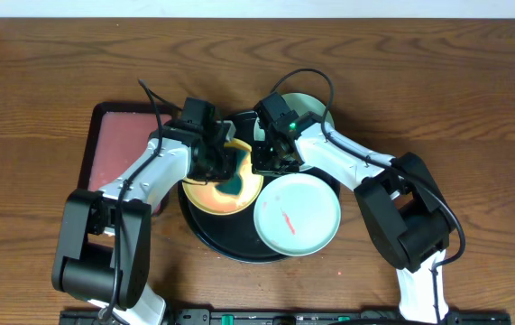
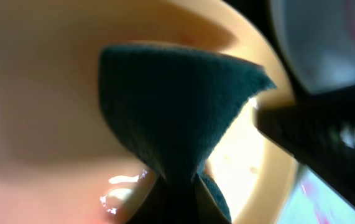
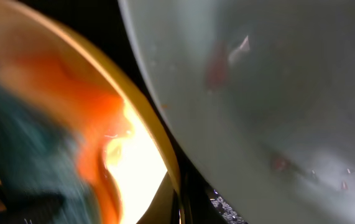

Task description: Clean dirty plates on tray and stack at the side

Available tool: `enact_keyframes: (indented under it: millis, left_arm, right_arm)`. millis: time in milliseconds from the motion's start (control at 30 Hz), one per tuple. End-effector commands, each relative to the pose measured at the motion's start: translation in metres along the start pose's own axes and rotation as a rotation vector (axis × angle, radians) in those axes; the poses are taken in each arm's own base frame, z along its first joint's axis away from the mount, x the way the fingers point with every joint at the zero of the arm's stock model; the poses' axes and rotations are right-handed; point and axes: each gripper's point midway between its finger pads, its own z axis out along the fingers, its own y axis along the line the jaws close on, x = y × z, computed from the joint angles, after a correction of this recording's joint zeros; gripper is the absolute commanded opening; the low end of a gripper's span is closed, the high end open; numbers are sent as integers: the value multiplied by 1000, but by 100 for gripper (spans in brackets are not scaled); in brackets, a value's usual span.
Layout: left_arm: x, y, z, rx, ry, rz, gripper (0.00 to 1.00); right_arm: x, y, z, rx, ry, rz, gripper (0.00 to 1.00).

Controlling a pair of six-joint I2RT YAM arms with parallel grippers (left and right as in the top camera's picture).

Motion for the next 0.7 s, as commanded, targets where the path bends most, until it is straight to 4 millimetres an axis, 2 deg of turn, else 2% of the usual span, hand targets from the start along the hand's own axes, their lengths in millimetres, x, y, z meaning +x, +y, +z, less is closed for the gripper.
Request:
enact_keyframes:
  millis: [0, 100, 200, 233, 367, 500, 667]
  left_arm:
    - [-22, 60, -12, -356, -120, -164, 8]
    - [-36, 70, -37, -464, -161, -179, 7]
    - [-49, 65, -63, -488, -180, -180, 8]
    - [-55, 60, -78, -488, -185, -183, 7]
    - [-59, 59, -112, -496, -182, -215, 8]
    - [-53, 78, -133, -498, -175, -299, 7]
    - [-42, 118, -147, -495, -158, -432, 8]
  right_arm:
    - [7, -13, 14, 41, 32, 27, 1]
    - [7, -13, 14, 42, 33, 21, 1]
    - [7, -14, 14, 47, 29, 21, 1]
    - [7, -14, 14, 47, 28, 21, 1]
    - [5, -11, 14, 34, 26, -13, 1]
    - [-1, 11, 2, -45, 17, -135, 1]
    - [-15, 31, -33, -66, -49, -231, 1]
